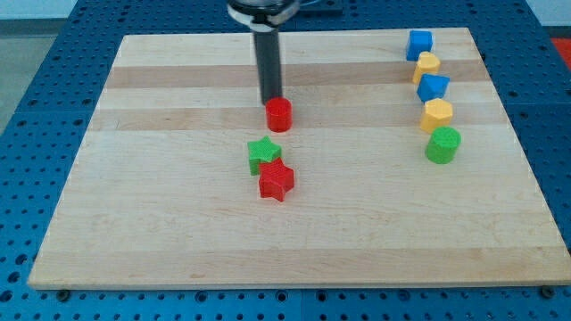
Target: Slide the red circle to the bottom left of the green circle
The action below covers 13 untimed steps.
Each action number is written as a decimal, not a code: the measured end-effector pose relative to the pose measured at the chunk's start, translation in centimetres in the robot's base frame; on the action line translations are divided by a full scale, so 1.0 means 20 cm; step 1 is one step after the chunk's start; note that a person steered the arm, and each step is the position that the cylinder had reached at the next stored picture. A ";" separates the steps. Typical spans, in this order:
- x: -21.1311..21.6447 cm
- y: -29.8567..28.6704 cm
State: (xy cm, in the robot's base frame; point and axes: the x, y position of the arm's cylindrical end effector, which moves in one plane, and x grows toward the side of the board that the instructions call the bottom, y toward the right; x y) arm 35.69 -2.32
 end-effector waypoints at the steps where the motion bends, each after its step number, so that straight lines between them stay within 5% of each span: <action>1: 0.07 0.04; 3: 0.05 -0.30; 4: 0.17 -0.24; 7: 0.29 0.42; 13: 0.49 0.79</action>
State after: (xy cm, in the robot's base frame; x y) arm 45.49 13.41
